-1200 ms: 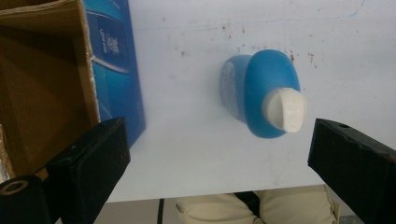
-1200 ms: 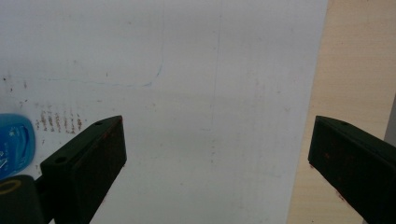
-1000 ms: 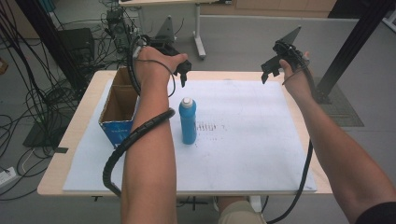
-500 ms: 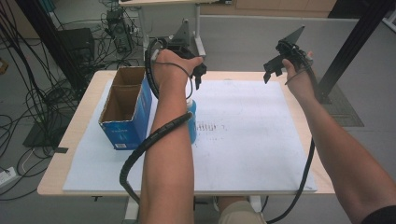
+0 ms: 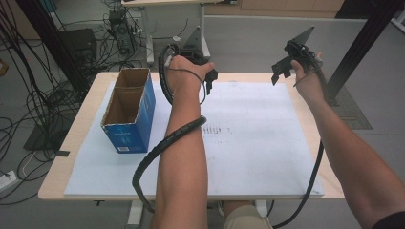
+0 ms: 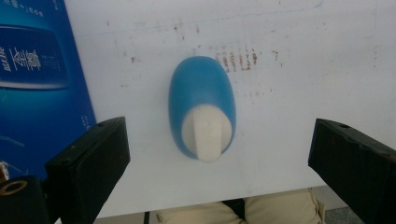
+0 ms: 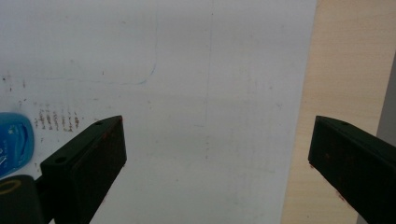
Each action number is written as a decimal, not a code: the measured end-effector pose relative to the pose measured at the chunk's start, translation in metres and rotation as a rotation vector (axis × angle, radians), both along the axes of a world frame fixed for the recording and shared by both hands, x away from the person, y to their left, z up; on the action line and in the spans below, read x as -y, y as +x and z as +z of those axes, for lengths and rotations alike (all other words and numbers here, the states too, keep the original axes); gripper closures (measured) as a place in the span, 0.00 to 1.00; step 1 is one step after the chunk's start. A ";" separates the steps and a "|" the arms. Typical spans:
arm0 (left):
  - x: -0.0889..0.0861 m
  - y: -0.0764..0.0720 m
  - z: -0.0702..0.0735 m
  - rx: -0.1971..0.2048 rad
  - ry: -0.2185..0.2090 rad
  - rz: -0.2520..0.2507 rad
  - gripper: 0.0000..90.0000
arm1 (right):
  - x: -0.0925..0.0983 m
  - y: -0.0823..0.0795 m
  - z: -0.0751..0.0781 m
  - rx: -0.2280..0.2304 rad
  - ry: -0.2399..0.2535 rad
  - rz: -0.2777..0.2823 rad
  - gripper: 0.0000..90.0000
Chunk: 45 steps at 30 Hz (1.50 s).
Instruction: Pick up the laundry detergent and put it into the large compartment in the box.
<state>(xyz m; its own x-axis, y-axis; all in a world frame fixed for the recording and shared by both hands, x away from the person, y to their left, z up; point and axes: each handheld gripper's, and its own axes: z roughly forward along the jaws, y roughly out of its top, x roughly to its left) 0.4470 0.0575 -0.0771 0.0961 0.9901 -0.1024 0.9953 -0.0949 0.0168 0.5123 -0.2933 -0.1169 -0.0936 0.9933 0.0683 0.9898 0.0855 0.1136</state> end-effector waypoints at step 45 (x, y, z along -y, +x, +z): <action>0.002 0.000 -0.070 -0.027 0.000 0.017 0.06 | -0.001 -0.002 0.001 -0.002 -0.016 0.001 0.05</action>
